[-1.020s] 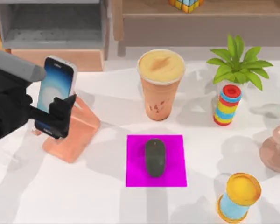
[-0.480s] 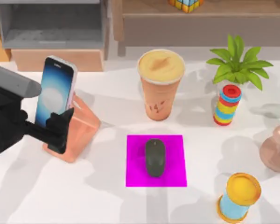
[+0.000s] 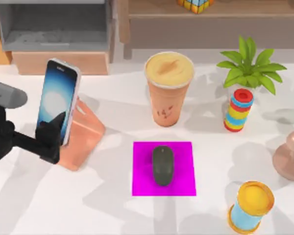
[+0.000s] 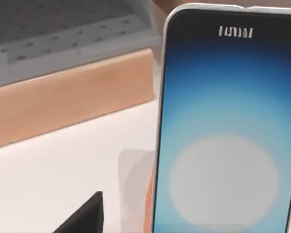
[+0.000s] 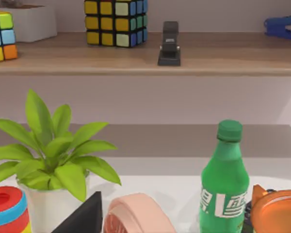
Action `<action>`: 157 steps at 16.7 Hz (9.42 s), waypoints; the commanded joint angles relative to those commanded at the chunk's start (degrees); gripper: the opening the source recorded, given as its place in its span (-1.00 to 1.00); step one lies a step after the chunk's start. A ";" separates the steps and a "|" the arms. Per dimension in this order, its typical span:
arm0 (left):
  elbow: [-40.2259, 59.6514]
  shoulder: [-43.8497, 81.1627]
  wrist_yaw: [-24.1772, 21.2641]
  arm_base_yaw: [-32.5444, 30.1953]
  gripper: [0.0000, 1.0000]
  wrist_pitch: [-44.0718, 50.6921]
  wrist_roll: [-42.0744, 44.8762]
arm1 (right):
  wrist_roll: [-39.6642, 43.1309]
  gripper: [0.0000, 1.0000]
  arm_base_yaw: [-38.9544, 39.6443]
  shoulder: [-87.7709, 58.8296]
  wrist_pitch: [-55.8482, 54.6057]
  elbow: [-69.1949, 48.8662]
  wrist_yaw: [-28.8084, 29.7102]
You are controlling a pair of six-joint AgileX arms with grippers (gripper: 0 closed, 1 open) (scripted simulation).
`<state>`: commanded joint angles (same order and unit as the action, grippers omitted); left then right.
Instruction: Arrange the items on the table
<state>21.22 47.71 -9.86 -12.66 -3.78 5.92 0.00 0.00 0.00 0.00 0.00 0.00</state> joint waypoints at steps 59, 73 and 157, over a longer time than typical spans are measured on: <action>-21.23 -47.71 9.86 12.66 1.00 3.78 -5.92 | -0.42 1.00 52.06 -132.65 -79.06 -52.63 54.19; -21.23 -47.71 9.86 12.66 1.00 3.78 -5.92 | -0.30 0.70 48.31 -134.71 -76.22 -57.81 50.79; -21.23 -47.71 9.86 12.66 1.00 3.78 -5.92 | -0.53 -1.00 -17.12 -116.14 -37.11 -79.74 -15.22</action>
<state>0.00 0.00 0.00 0.00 0.00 0.00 -0.53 -17.12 -116.14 -37.11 -79.74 -15.22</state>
